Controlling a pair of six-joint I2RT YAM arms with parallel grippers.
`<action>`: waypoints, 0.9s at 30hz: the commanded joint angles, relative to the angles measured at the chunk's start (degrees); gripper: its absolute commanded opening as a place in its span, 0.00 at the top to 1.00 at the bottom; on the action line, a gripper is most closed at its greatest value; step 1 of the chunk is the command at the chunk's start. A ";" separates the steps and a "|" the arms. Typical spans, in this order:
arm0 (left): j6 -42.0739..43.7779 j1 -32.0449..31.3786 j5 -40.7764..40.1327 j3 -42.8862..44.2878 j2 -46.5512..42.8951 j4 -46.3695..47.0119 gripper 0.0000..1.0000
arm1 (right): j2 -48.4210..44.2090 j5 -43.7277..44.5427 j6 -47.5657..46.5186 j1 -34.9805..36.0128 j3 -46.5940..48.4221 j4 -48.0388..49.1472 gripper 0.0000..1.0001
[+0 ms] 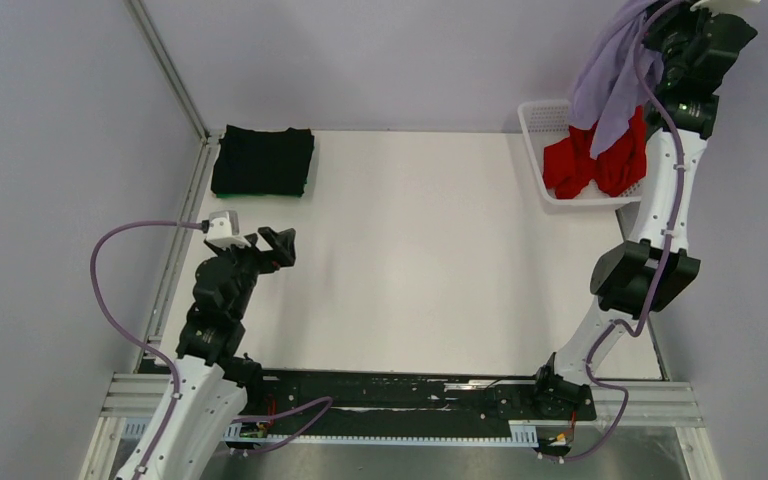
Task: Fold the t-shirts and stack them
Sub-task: Move the tshirt to the center of the board
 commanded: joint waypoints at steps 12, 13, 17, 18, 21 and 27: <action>-2.29 0.21 0.87 0.89 -3.38 -1.31 0.00 | -10.16 -19.40 10.65 8.78 -5.30 -2.77 1.00; -2.94 0.21 0.63 1.00 -3.35 -1.55 0.00 | -12.09 -19.53 10.58 10.68 -7.52 -2.93 1.00; -5.00 0.21 -0.31 2.40 -2.15 -3.85 0.00 | -20.81 -14.10 10.76 22.17 -19.85 -2.18 1.00; -5.02 0.21 -0.59 2.85 -1.85 -4.38 0.00 | -23.08 -12.46 10.47 25.49 -24.55 -1.57 1.00; -5.92 0.21 -1.48 3.57 -0.71 -6.43 0.00 | -29.14 -6.80 11.07 35.24 -33.28 0.28 1.00; -9.68 0.21 -5.31 4.29 -0.82 -11.09 0.00 | -36.33 5.29 14.68 50.43 -44.25 1.28 1.00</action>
